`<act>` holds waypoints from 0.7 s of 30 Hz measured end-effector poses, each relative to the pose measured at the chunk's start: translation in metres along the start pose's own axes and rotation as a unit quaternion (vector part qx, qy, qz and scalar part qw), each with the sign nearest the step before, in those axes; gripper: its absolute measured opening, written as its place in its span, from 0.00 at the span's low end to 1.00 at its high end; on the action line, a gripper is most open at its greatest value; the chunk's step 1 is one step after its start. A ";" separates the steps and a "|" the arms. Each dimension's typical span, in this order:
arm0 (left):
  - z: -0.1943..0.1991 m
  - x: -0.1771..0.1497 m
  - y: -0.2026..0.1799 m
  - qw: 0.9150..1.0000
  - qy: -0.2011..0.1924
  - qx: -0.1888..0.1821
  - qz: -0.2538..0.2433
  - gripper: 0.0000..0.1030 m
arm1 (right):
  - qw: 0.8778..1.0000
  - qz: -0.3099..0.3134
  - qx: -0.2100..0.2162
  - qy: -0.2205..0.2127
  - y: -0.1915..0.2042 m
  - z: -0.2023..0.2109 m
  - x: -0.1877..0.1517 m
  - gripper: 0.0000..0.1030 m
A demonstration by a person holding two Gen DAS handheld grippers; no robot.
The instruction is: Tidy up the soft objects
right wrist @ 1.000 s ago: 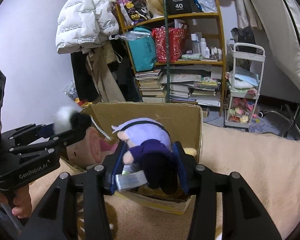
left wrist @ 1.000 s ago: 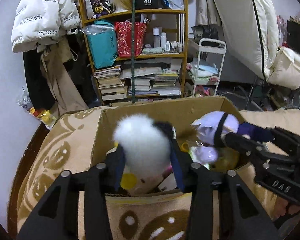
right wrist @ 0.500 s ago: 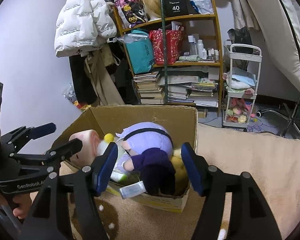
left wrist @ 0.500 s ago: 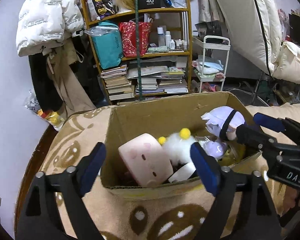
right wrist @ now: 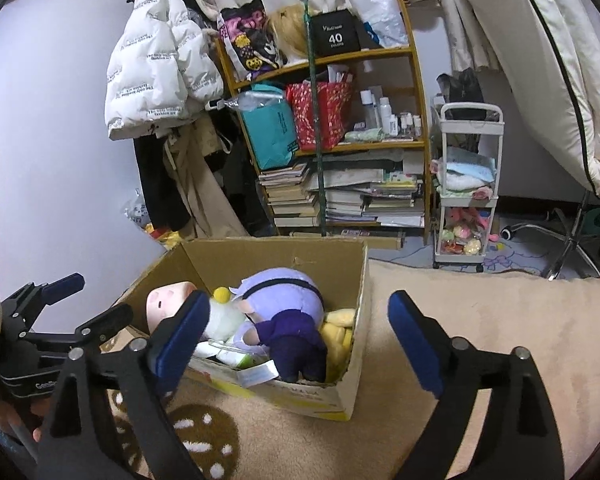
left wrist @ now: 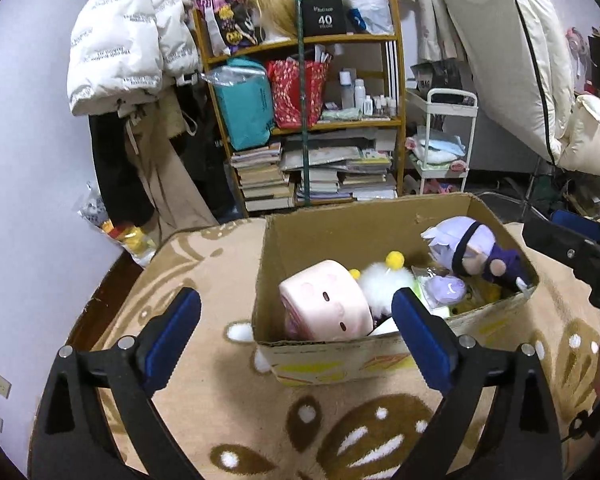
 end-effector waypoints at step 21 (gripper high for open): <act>0.117 -0.028 0.018 0.993 -0.106 0.045 0.023 0.99 | 0.997 0.016 -0.015 -0.068 0.021 0.099 -0.011 1.00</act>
Point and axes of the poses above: each gripper's, at about its wrist camera, not at the fingertips, and z roughly against the way its jaws point, y to its left, x to its top, the point moved 1 cm from there along -z, roughly the way its jaws point, and after that the axes turned 8 degrees about y, right-handed, at the moved point
